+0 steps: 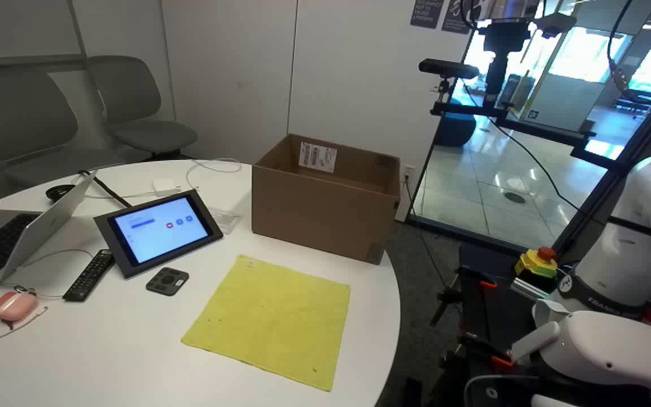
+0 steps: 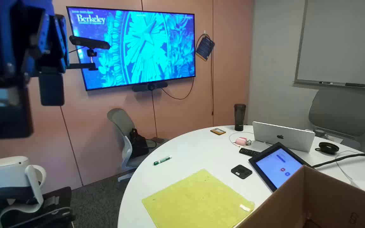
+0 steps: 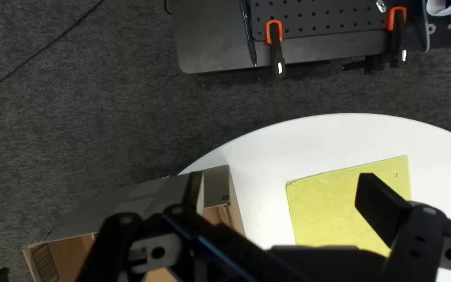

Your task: Pick up the marker, put it on the towel , fold the towel together with the marker and put it in the box

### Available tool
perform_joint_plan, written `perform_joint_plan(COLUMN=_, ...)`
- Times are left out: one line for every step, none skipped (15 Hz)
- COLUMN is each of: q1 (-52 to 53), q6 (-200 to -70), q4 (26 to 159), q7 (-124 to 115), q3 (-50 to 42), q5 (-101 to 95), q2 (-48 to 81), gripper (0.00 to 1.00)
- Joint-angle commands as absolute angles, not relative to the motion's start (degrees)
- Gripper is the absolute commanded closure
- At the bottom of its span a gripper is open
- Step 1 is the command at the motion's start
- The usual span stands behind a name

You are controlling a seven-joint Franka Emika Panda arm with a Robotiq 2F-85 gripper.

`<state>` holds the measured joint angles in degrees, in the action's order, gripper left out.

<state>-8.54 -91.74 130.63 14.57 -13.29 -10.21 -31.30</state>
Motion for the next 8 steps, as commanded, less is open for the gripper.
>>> perform_joint_plan(q1=-8.5, q6=-91.6, q4=130.3, q7=14.6, q3=-13.3, q5=-10.2, q2=-31.3, gripper=0.00)
perform_joint_plan(q1=-8.5, q6=-91.7, q4=130.0, q7=14.2, q3=-13.0, q5=-10.4, q2=-31.0, gripper=0.00)
perform_joint_plan(q1=-8.4, q6=-91.9, q4=130.3, q7=14.1, q3=-12.8, q5=-10.5, q2=-31.1, gripper=0.00)
perform_joint_plan(q1=-8.2, q6=-91.9, q4=129.7, q7=14.3, q3=-12.6, q5=-10.6, q2=-30.3, gripper=0.00)
perform_joint_plan(q1=-8.0, q6=-92.3, q4=130.0, q7=14.3, q3=-12.4, q5=-10.7, q2=-30.1, gripper=0.00)
perform_joint_plan(q1=-7.6, q6=-92.7, q4=130.0, q7=14.3, q3=-11.9, q5=-10.7, q2=-29.7, gripper=0.00)
perform_joint_plan(q1=-7.1, q6=-93.0, q4=129.6, q7=14.2, q3=-11.3, q5=-10.8, q2=-29.1, gripper=0.00)
perform_joint_plan(q1=-6.4, q6=-93.5, q4=129.2, q7=14.1, q3=-10.5, q5=-10.6, q2=-28.4, gripper=0.00)
